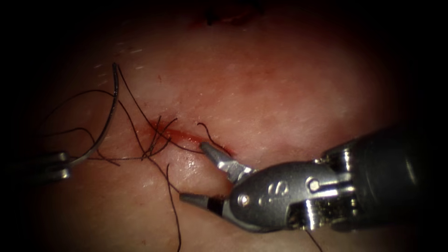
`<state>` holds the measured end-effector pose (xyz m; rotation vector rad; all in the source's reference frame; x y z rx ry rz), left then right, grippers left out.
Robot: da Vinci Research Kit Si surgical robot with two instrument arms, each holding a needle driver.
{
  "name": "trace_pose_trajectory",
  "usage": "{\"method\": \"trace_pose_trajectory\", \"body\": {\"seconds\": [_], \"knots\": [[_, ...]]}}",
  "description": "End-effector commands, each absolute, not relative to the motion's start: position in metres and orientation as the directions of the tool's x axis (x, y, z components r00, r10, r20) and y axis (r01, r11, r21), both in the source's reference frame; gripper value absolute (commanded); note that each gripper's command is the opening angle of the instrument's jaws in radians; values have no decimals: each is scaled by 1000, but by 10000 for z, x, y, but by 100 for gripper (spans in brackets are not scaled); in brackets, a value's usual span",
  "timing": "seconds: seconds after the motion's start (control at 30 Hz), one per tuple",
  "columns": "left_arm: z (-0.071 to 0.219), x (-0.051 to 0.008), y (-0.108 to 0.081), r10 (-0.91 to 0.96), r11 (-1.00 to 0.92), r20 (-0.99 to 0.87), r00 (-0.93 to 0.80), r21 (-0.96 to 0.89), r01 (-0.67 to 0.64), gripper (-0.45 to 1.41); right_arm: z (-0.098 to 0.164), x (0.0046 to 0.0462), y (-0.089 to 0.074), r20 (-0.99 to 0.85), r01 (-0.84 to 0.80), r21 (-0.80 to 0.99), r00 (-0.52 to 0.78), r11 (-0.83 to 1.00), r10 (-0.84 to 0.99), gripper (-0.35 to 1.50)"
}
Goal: Wound Closure
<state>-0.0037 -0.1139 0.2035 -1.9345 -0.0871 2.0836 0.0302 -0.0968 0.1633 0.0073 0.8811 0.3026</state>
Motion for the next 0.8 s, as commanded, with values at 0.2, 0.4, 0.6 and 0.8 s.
{"method": "trace_pose_trajectory", "body": {"seconds": [0.2, 0.4, 0.6, 0.8], "knots": [[2033, -48, -1154, 262, -953, -964, -47, -251, -173, -45, 1675, 318, -976, -749, -186, 107, 632, 977, 202, 64], [2032, -47, -1154, 262, -953, -964, -47, -251, -172, -45, 1703, 321, -981, -733, -151, 80, 661, 985, 160, 56], [2032, -46, -1154, 262, -953, -964, -46, -251, -171, -45, 1708, 322, -988, -727, -123, 61, 674, 990, 129, 52], [2032, -46, -1154, 262, -953, -964, -46, -251, -171, -45, 1704, 328, -993, -729, -101, 40, 678, 994, 98, 47]]}}
